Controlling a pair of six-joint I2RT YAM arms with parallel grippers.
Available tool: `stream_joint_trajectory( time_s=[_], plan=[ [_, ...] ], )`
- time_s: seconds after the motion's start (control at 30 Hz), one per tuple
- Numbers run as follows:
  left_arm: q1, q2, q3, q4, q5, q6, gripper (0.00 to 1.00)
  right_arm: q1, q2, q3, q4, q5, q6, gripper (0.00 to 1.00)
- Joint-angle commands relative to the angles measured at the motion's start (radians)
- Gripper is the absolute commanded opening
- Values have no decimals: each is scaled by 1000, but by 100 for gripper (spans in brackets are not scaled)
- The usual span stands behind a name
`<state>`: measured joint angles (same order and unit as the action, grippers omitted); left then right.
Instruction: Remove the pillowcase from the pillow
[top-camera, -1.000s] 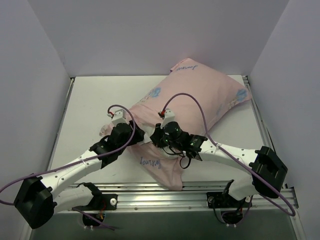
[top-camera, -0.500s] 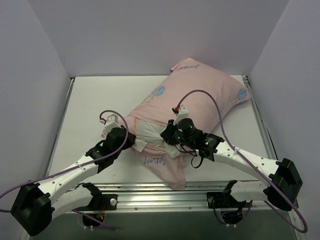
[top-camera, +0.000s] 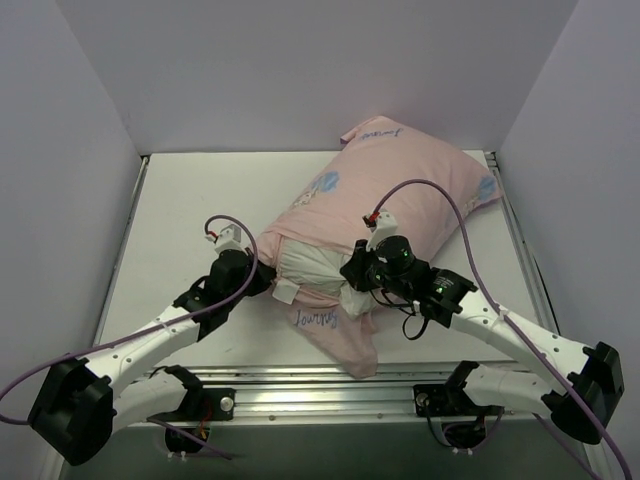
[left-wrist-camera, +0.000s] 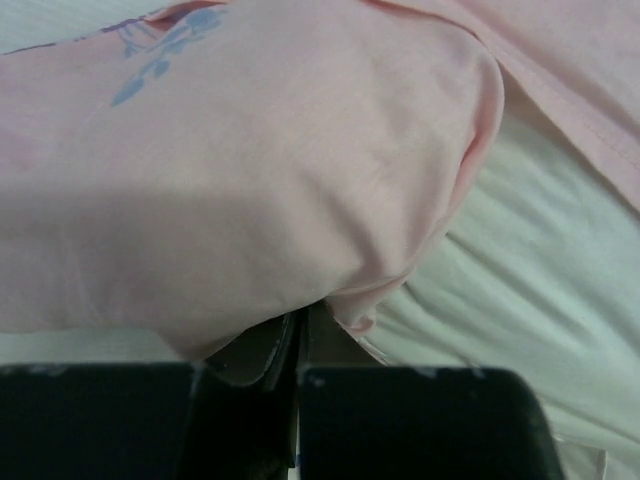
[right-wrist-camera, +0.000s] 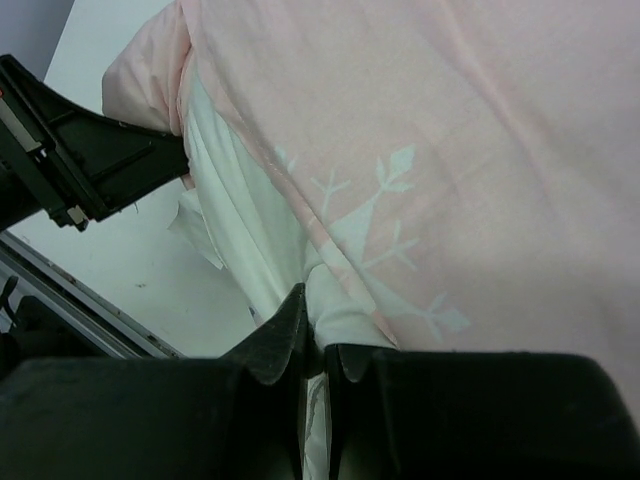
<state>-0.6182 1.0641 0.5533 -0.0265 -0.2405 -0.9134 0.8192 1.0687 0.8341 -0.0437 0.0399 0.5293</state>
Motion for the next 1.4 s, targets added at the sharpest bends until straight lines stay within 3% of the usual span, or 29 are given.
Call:
stream_joint_trajectory(
  time_s=[0.0, 0.13, 0.4, 0.67, 0.8, 0.9, 1.17, 1.37],
  plan=[
    [72, 46, -39, 9, -83, 128, 2, -32, -29, 72, -73, 20, -141, 0],
    [54, 89, -38, 146, 35, 160, 2, 72, 42, 153, -108, 11, -206, 0],
    [-5, 123, -10, 211, 67, 192, 2, 259, 189, 321, -179, 106, -342, 53],
    [-11, 119, -35, 247, 75, 183, 2, 379, 376, 430, -205, 288, -518, 75],
    [-9, 100, -52, 247, 66, 183, 2, 388, 444, 399, -156, 399, -603, 83],
    [-8, 85, -64, 231, 44, 186, 2, 391, 473, 329, -79, 482, -634, 94],
    [12, 51, -78, 171, 18, 168, 2, 353, 563, 191, 34, 683, -580, 100],
    [21, 46, -76, 154, 17, 157, 2, 299, 635, 151, 34, 718, -529, 86]
  ],
)
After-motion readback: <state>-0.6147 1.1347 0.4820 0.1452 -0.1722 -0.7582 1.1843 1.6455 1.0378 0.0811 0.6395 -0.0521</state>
